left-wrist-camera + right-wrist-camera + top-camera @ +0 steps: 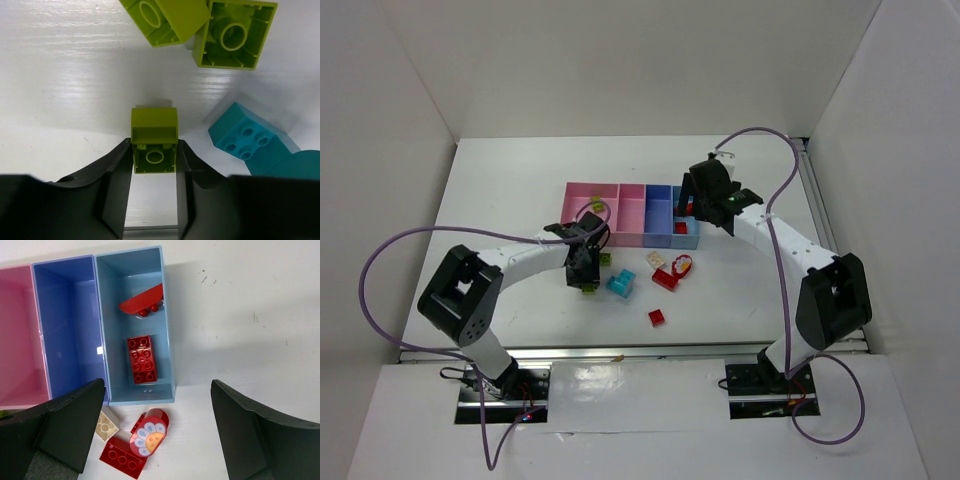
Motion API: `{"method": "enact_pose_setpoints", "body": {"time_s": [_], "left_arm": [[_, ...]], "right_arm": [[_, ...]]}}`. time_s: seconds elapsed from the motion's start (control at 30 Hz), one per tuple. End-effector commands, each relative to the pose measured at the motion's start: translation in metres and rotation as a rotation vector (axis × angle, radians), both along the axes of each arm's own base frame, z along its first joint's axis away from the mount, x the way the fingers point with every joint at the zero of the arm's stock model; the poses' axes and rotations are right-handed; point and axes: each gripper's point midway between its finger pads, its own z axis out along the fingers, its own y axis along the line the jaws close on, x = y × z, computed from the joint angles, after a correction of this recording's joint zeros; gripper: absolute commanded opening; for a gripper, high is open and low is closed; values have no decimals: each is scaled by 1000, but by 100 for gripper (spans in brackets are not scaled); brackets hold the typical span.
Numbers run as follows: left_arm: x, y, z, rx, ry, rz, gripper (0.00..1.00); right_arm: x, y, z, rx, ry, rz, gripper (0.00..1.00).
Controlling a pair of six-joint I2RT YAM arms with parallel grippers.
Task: Sort the legos into containers by color
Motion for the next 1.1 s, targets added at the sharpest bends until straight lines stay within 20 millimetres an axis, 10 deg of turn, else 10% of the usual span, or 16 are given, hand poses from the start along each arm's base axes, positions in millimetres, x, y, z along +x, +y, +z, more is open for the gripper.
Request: {"method": "enact_pose_setpoints", "body": {"time_s": [0.0, 0.1, 0.4, 0.73, 0.93, 1.07], "left_arm": [[-1, 7, -1, 46, -1, -9, 42], [13, 8, 26, 69, -56, -17, 27], [85, -4, 123, 58, -268, 46, 30], [183, 7, 111, 78, -296, 137, 30], [188, 13, 93, 62, -238, 150, 82], [187, -1, 116, -1, -283, 115, 88]], "right_arm": [[-2, -7, 8, -9, -17, -23, 93], [-4, -10, 7, -19, -11, -30, 93], [-9, -25, 19, -27, -27, -64, 93], [-58, -24, -6, 40, 96, -23, 93], [-101, -18, -36, 174, 177, -28, 93], [-112, 10, -50, 280, 194, 17, 92]]}}
